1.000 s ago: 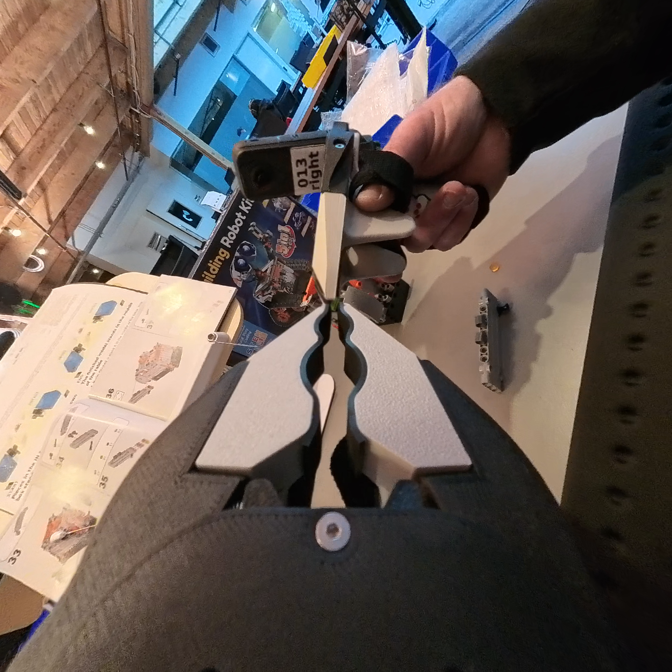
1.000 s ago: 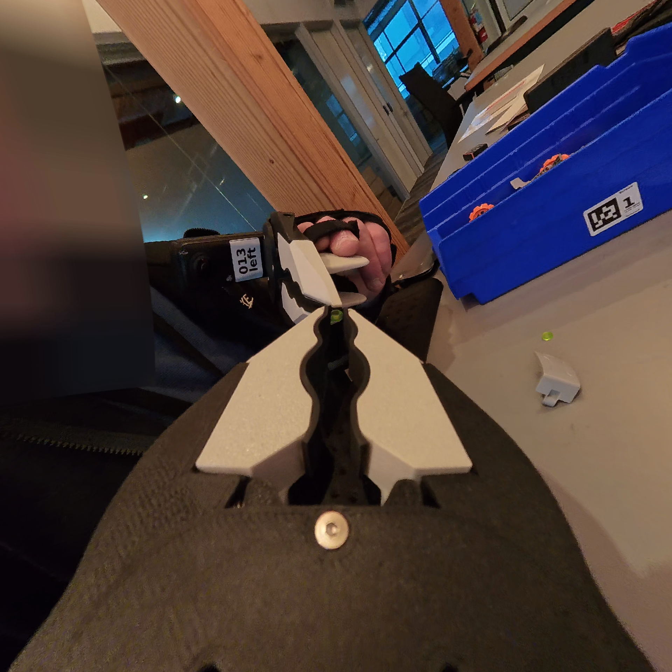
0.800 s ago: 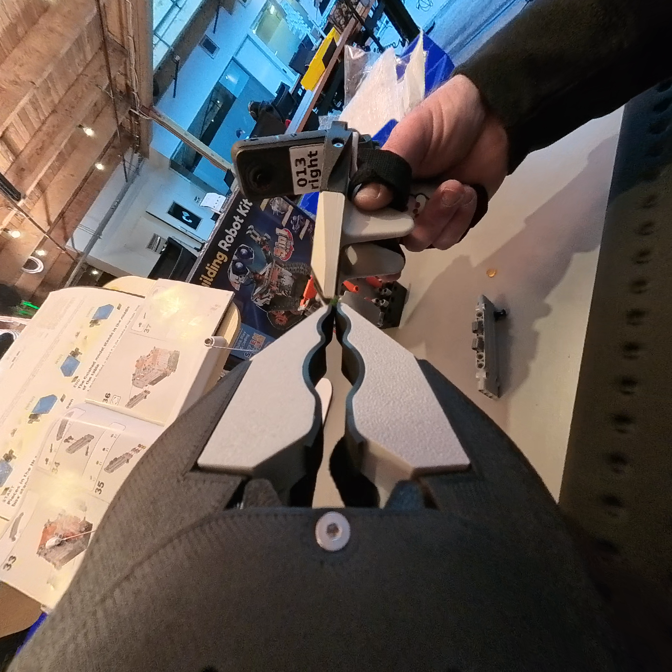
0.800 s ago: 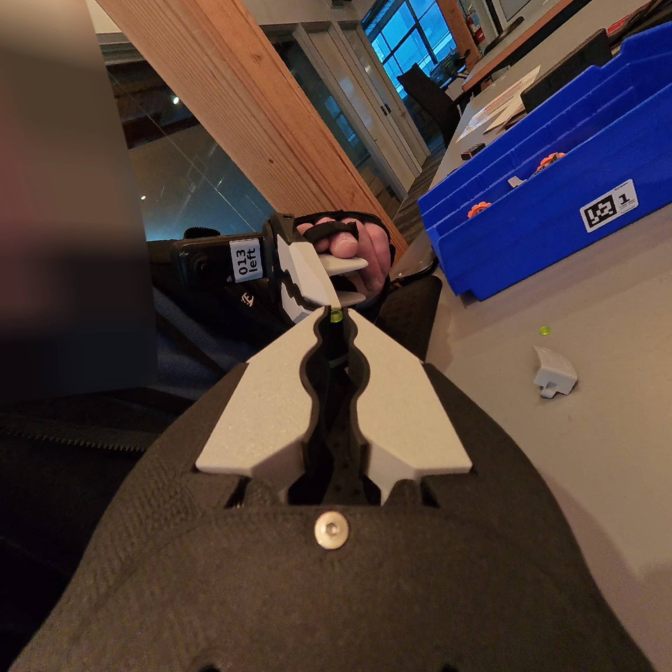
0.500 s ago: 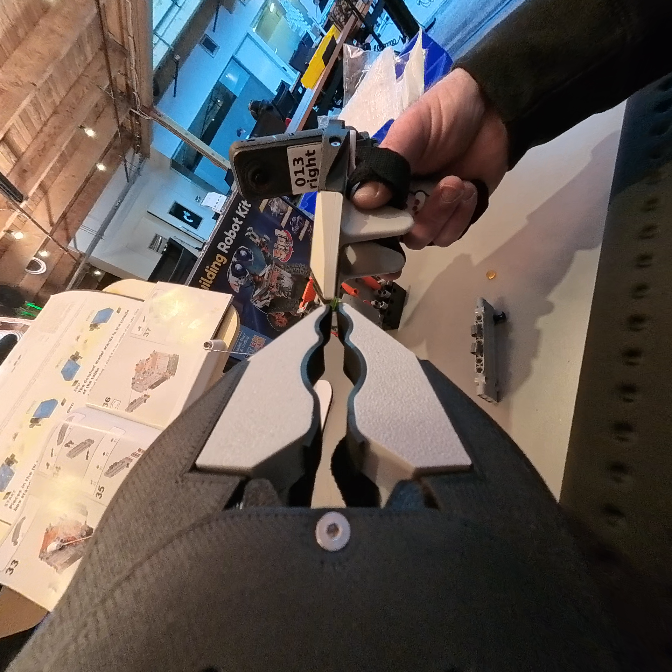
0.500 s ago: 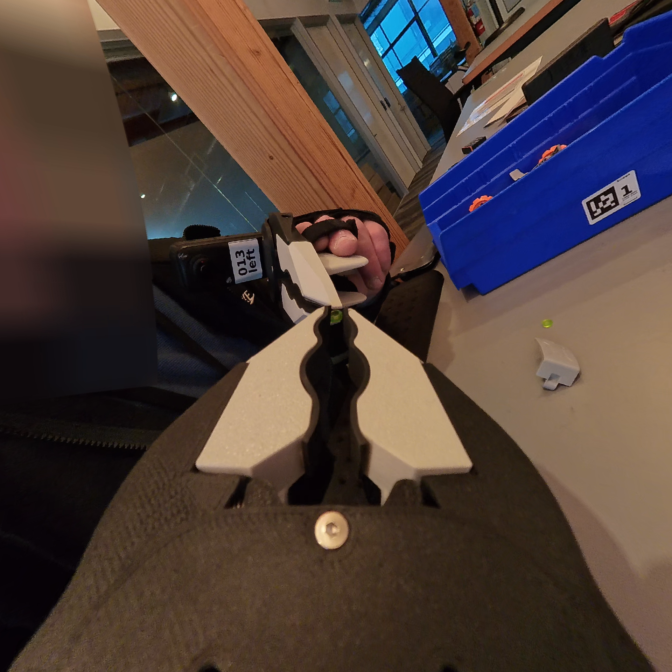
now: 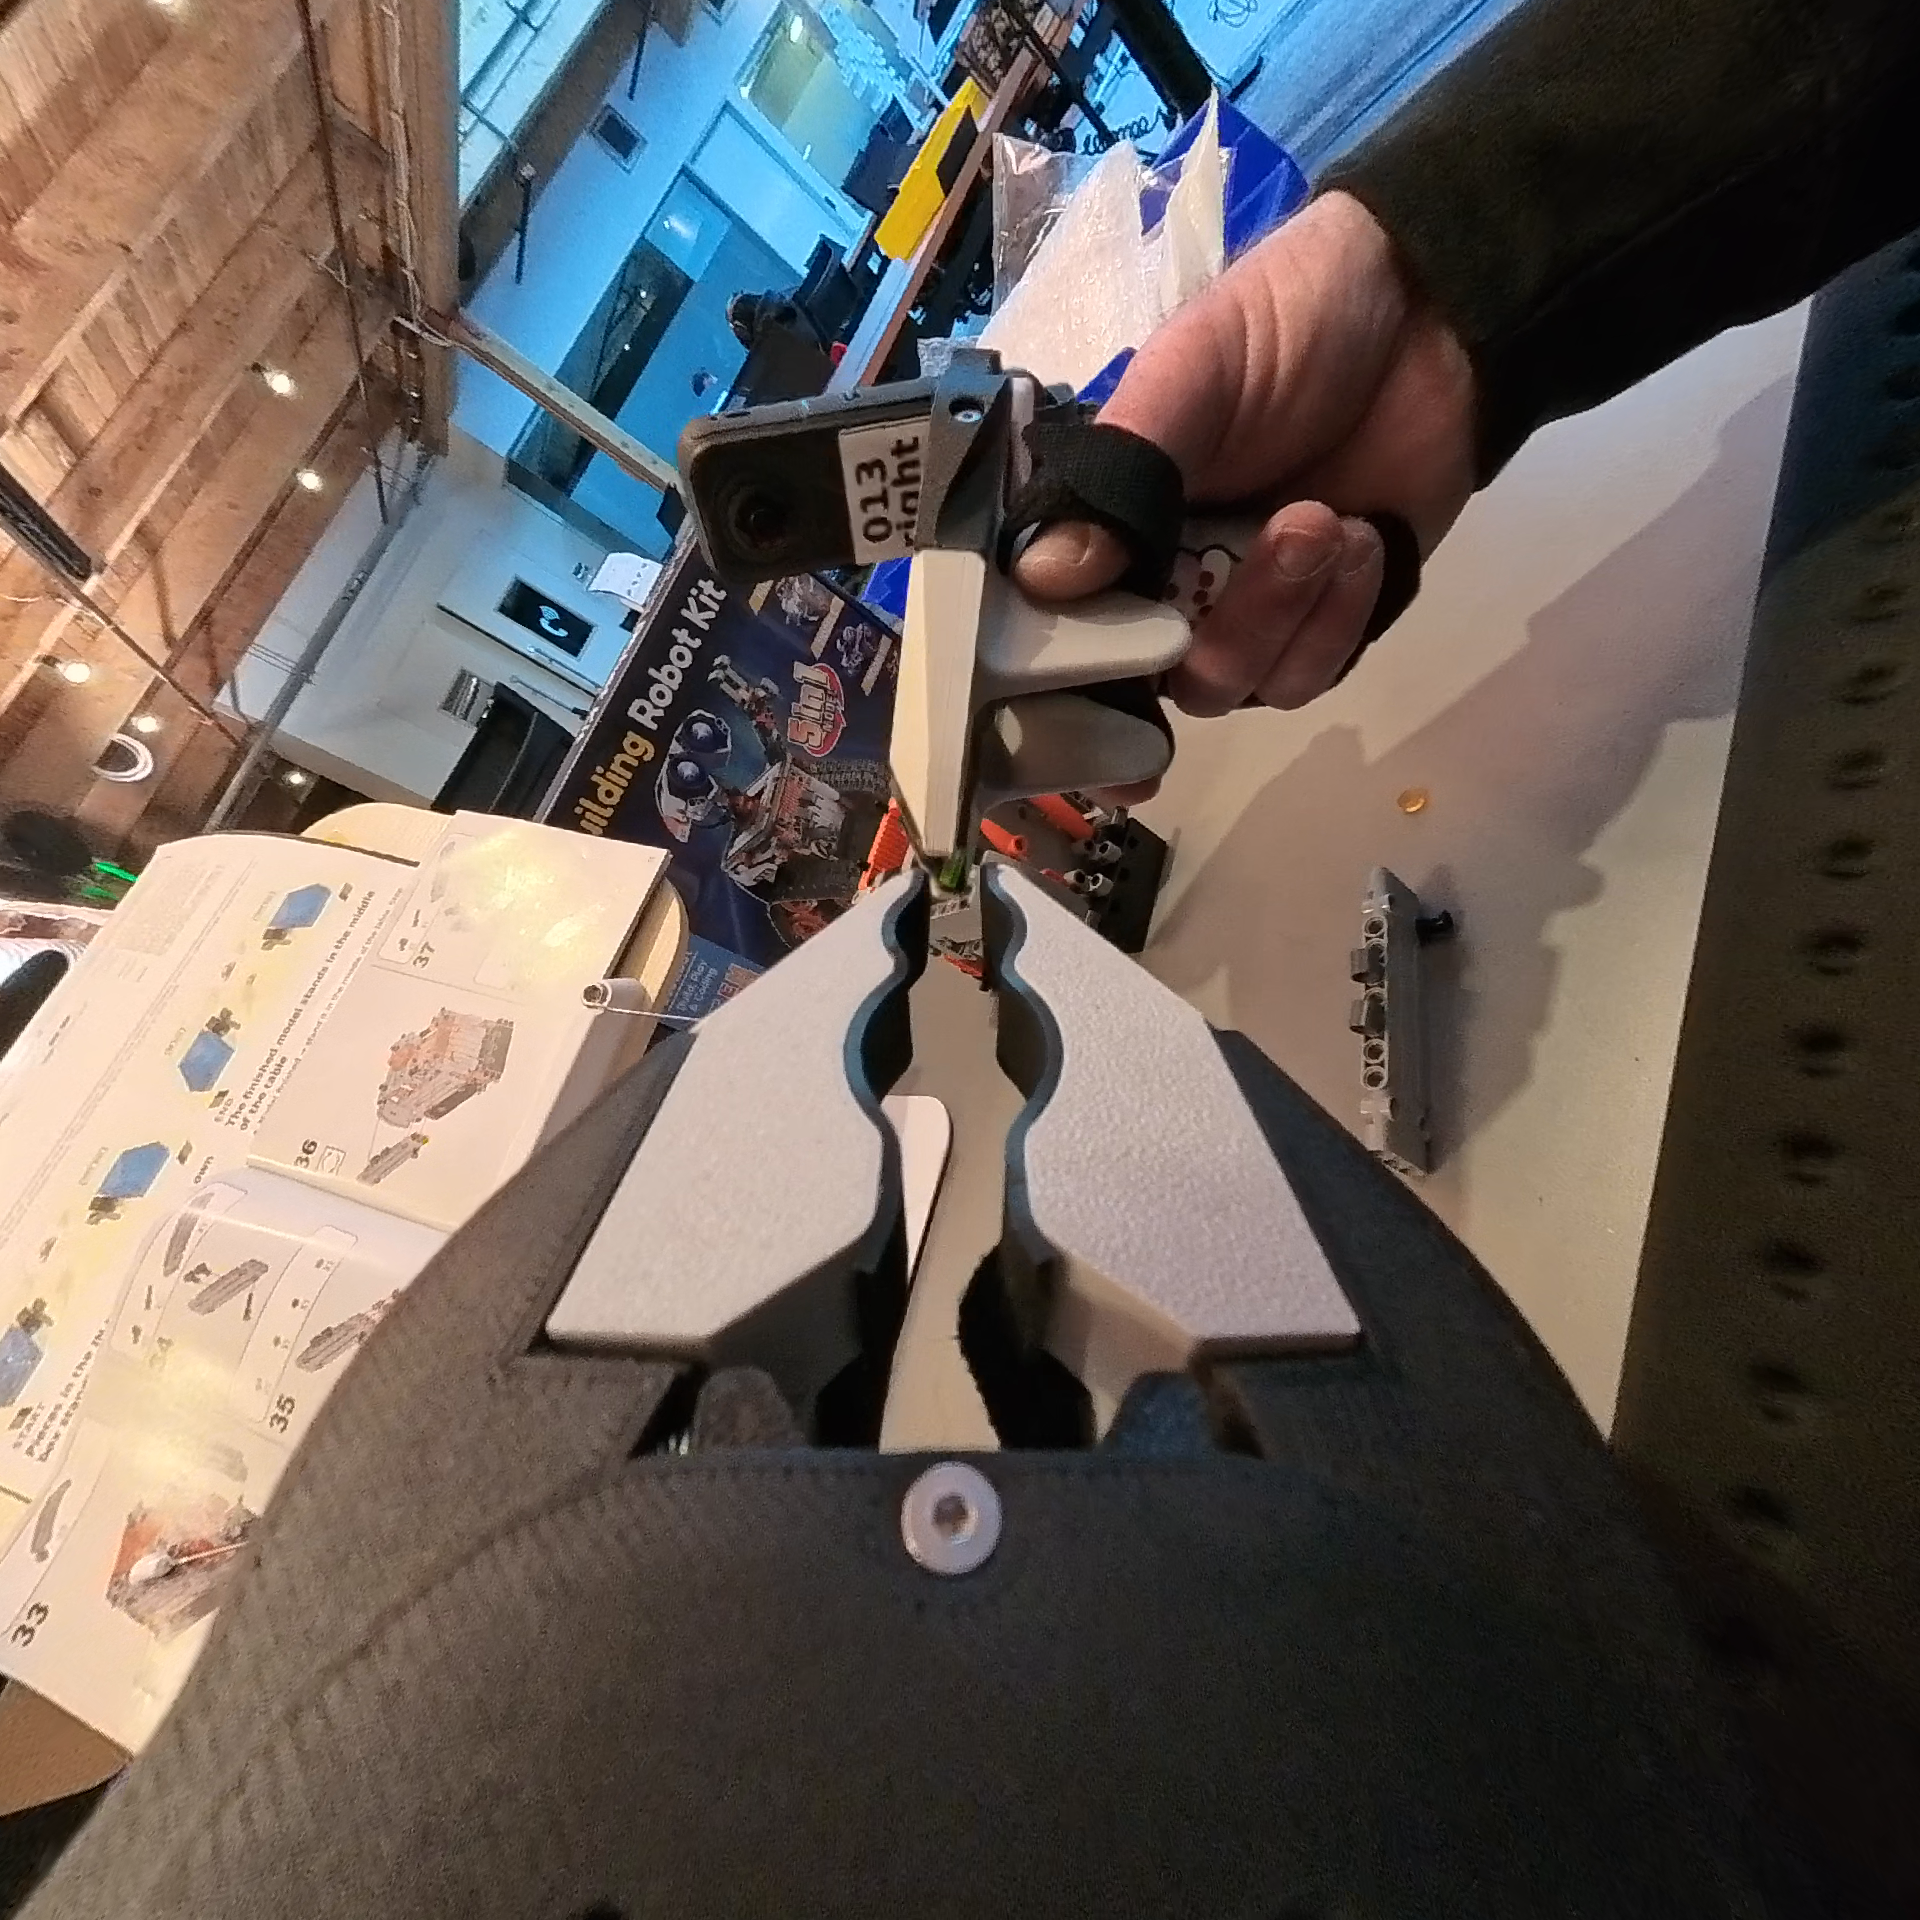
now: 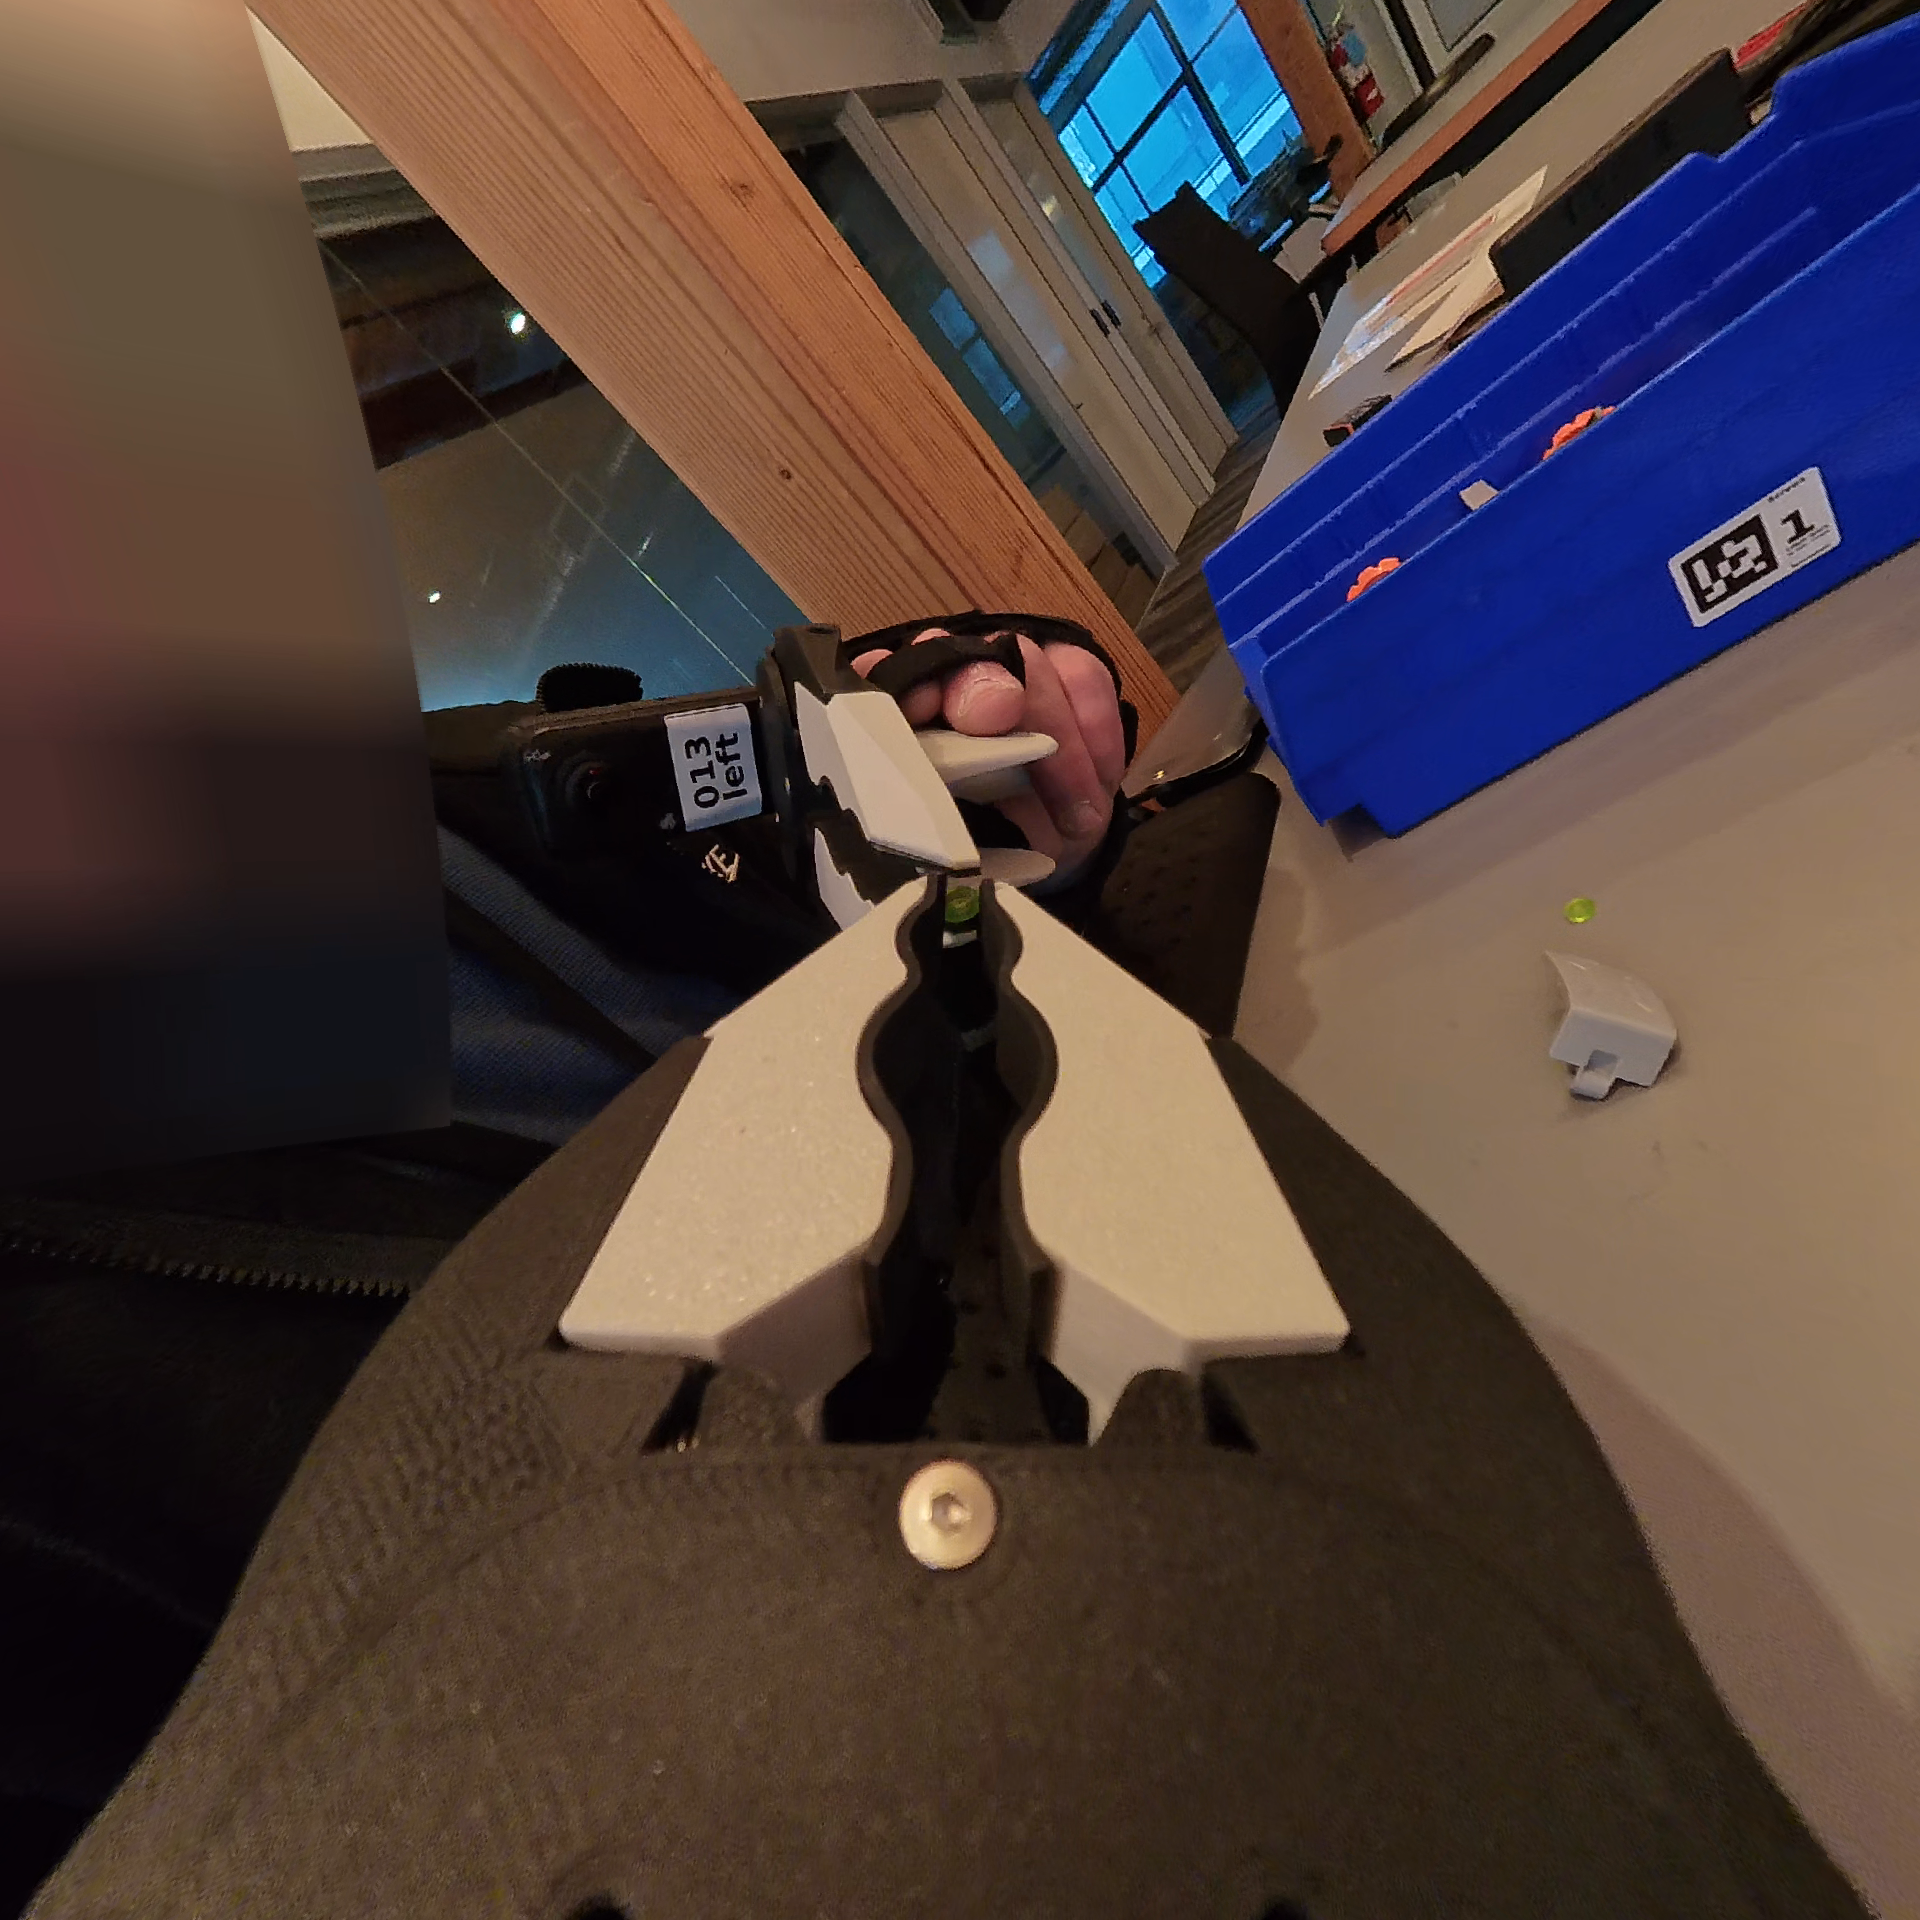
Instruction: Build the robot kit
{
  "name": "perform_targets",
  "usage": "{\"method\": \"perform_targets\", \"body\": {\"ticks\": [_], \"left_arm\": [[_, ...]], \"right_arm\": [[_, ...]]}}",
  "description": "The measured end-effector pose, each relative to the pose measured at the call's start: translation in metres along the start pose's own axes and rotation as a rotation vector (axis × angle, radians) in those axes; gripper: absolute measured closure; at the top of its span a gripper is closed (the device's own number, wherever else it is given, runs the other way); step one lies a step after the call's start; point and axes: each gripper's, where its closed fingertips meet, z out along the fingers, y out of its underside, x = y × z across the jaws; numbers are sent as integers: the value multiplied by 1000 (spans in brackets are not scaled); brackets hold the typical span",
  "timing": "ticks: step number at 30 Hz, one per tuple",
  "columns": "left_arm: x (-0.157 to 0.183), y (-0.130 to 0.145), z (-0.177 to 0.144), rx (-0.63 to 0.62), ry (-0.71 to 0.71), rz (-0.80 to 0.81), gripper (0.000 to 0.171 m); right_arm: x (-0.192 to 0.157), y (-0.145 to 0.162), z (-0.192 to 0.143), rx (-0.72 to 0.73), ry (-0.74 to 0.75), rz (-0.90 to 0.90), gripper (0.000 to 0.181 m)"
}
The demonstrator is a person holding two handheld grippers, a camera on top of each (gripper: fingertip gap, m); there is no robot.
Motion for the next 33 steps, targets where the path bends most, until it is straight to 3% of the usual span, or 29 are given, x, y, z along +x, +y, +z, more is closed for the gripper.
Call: {"method": "perform_targets", "body": {"ticks": [12, 17, 33], "left_arm": [[-7, -1, 2, -4, -58, -31, 171], [-14, -4, 1, 11, -99, -46, 171], [-15, -11, 4, -1, -167, 9, 171]], "right_arm": [[0, -9, 0, 128, -1, 24, 179], [0, -13, -5, 199, -15, 38, 169], [-11, -13, -4, 302, -85, 44, 176]]}}
